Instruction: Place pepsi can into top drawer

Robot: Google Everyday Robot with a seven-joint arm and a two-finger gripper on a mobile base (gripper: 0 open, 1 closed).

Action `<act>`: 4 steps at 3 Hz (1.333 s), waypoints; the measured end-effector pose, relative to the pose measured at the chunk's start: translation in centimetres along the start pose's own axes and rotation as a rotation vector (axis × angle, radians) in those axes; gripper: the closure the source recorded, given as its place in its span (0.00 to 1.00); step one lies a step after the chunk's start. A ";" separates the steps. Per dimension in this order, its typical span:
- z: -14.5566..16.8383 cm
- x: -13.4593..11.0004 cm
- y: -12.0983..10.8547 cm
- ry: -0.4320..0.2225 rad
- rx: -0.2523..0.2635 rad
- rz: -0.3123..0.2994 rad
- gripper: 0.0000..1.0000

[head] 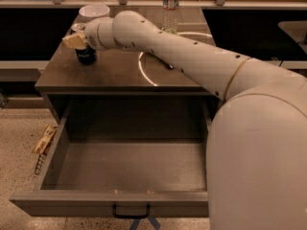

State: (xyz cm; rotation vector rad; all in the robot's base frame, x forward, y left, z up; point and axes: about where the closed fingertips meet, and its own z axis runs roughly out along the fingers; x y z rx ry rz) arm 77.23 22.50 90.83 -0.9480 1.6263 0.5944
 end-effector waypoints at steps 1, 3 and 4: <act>-3.2 -0.5 -0.1 -0.007 0.040 0.027 0.87; -13.1 0.1 1.6 -0.014 0.076 0.071 1.00; -16.8 1.2 3.0 -0.028 0.069 0.077 1.00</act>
Offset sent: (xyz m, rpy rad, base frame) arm -0.0915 -0.1142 0.0424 0.0794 0.0266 -0.1192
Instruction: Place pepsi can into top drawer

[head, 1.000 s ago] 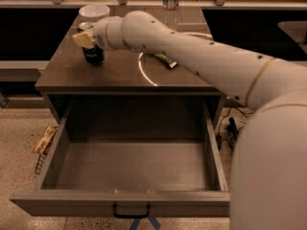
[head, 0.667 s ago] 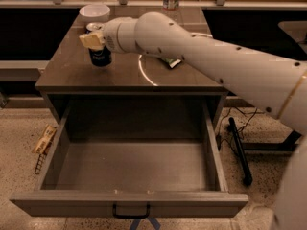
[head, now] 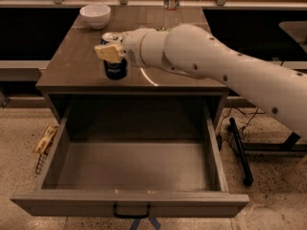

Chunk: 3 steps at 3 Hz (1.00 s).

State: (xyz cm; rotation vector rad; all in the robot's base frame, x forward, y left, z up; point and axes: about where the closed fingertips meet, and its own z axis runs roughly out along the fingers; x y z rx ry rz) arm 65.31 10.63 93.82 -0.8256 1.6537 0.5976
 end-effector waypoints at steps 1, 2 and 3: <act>-4.0 0.6 1.4 -0.012 0.011 -0.001 1.00; -6.8 1.6 3.0 -0.024 0.014 0.007 1.00; -9.6 2.2 4.8 -0.046 -0.025 -0.006 1.00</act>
Offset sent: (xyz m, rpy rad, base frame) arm -0.1130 -0.0515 -0.0068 0.0540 -0.0154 -0.0143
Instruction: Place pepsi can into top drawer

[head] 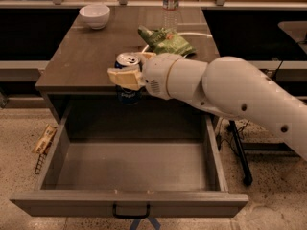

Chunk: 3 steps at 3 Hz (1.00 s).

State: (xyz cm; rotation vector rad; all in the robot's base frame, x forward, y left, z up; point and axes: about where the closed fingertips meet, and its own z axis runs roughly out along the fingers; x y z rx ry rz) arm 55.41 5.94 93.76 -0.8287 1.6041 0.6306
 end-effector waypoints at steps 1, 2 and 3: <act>0.1 0.7 0.6 0.006 -0.010 -0.006 1.00; -0.3 3.8 2.1 0.011 -0.021 0.013 1.00; -0.7 6.4 3.8 -0.036 -0.078 -0.007 1.00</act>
Offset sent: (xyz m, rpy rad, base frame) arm -0.0485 -0.0009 -0.0916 0.0181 0.0583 0.0206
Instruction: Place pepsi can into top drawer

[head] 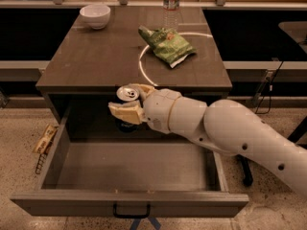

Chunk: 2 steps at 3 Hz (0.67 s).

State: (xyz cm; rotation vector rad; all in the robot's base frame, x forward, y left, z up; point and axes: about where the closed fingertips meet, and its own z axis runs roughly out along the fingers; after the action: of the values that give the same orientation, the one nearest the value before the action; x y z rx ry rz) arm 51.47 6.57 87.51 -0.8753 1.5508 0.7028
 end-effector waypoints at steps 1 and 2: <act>2.2 4.6 2.8 -0.095 -0.193 -0.077 1.00; 3.5 6.4 4.1 -0.121 -0.284 -0.108 1.00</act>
Offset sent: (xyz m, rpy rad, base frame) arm -0.0238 0.0554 -0.0960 0.0735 -0.1452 0.4136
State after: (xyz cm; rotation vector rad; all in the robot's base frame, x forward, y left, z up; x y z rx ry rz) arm 49.58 10.76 80.54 -1.0971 1.3050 0.8944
